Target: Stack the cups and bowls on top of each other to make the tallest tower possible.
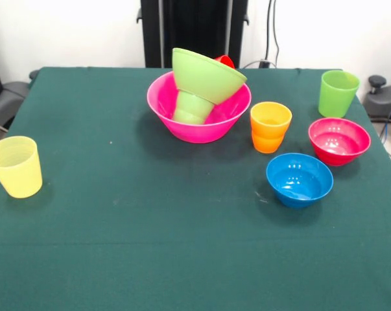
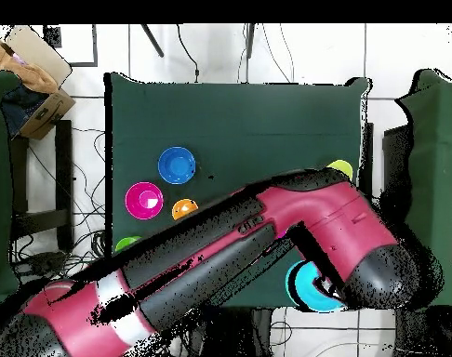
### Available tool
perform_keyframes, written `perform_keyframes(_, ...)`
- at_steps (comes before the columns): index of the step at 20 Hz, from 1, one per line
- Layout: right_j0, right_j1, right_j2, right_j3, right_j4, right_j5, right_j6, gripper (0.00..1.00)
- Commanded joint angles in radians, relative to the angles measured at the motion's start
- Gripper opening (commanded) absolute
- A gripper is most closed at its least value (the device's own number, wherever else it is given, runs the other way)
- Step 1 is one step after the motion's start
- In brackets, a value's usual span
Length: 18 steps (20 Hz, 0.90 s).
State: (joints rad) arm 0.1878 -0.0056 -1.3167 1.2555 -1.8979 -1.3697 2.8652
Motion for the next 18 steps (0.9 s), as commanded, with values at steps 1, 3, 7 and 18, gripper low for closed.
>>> perform_keyframes(1,0.113,0.011,0.096,0.042,0.120,-0.002,0.355,0.00)
perform_keyframes(3,0.136,0.012,0.096,0.061,0.140,0.009,0.367,0.00)
perform_keyframes(7,0.165,0.012,0.101,0.091,0.172,0.025,0.382,0.00)
perform_keyframes(18,0.175,0.107,0.165,0.094,0.234,0.121,0.381,0.00)
